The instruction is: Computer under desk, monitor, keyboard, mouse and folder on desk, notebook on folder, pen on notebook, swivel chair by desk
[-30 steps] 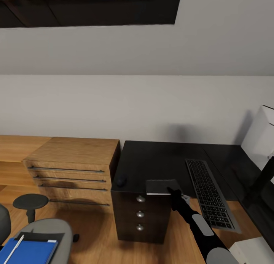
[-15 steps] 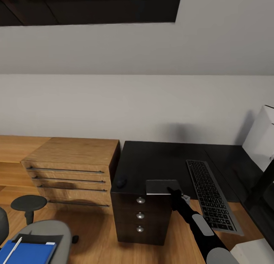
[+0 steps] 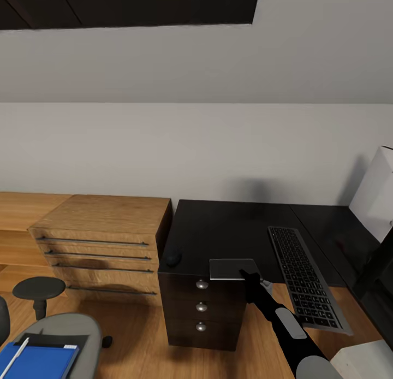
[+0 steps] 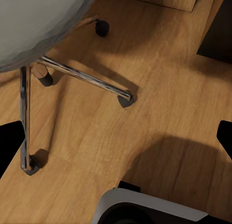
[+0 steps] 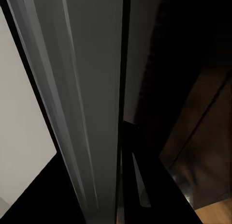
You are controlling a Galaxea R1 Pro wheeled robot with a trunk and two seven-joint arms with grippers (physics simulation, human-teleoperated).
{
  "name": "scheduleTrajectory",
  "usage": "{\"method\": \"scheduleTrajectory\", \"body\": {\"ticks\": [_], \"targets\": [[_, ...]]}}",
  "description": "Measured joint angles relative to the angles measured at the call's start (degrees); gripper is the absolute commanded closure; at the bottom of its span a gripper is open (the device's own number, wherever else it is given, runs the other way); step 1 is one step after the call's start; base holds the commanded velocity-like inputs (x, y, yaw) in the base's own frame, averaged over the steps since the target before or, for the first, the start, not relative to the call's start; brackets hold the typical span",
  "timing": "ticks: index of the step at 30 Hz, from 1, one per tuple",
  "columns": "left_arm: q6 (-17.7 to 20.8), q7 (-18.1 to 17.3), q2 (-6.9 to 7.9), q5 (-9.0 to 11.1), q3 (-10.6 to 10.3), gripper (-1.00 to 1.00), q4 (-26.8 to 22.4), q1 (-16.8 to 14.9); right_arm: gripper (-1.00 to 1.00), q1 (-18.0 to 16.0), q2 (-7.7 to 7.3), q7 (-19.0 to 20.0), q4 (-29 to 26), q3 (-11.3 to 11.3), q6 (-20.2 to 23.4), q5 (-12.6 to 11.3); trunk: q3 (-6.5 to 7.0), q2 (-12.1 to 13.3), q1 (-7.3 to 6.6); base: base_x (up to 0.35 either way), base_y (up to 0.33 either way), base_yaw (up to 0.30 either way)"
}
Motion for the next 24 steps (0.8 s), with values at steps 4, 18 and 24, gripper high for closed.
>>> {"method": "scheduleTrajectory", "body": {"ticks": [4, 18, 24], "targets": [[0.00, 0.00, 0.00, 0.00, -0.03, -1.00, 0.01, 0.00, 1.00, 0.00, 0.00, 0.00, 0.03, 0.00, 0.00, 0.01, -0.72, -1.60, 0.88, 0.000, 0.000, 0.000], [0.00, -0.01, 0.00, 0.00, -0.08, -1.00, 0.01, 0.00, 1.00, -0.02, -0.06, 2.22, -0.10, 0.04, 0.31, -0.85, -2.69, -6.04, 3.30, 0.000, 0.000, 0.000], [0.00, -0.01, 0.00, -0.02, -0.08, -1.00, 0.02, 0.00, 1.00, -0.02, -0.07, 2.23, -0.10, 0.06, 0.31, -0.84, -2.69, -6.04, 3.30, 0.000, 0.000, 0.000]]}}
